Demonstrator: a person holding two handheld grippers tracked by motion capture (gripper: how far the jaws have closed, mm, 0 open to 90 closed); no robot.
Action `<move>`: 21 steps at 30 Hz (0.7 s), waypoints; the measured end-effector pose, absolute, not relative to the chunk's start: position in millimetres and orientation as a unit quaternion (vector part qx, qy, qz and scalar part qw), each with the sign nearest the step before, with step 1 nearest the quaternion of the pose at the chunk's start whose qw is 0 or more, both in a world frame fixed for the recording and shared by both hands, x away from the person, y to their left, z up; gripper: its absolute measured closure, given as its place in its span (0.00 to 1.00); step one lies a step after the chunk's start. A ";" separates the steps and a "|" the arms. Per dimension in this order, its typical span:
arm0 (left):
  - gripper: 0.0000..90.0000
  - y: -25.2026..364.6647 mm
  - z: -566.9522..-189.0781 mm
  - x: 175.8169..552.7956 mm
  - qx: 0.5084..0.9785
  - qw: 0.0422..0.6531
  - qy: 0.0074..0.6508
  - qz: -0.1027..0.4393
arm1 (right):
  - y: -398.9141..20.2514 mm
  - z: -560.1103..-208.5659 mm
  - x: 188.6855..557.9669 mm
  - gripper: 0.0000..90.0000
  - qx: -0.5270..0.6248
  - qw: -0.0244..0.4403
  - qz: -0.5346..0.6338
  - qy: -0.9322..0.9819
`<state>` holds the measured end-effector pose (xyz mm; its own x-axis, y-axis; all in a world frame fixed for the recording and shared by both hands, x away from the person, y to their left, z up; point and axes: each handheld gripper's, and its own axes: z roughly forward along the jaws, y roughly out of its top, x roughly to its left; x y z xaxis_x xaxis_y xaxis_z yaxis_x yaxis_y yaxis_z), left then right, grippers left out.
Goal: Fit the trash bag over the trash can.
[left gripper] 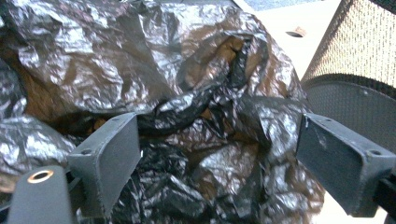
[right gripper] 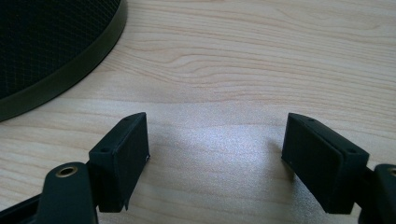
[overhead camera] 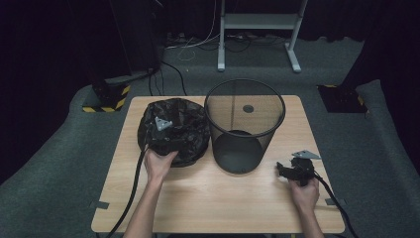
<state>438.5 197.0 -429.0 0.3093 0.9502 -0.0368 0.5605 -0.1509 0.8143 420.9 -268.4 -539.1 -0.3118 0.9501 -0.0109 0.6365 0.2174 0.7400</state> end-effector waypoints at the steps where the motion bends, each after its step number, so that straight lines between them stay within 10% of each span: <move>1: 0.15 197.4 -428.4 440.6 0.715 0.379 0.528 0.257 | -268.4 -539.1 421.0 0.25 0.535 0.242 0.325 0.742; 21: 0.16 208.2 -445.1 476.6 0.696 0.361 0.567 0.251 | -268.4 -539.2 421.0 0.25 0.534 0.242 0.325 0.742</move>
<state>476.6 208.2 -445.1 0.2304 0.9713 -0.0595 0.6082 -0.0960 0.7879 421.0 -268.4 -539.2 -0.3133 0.9496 -0.0119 0.6349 0.2188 0.7410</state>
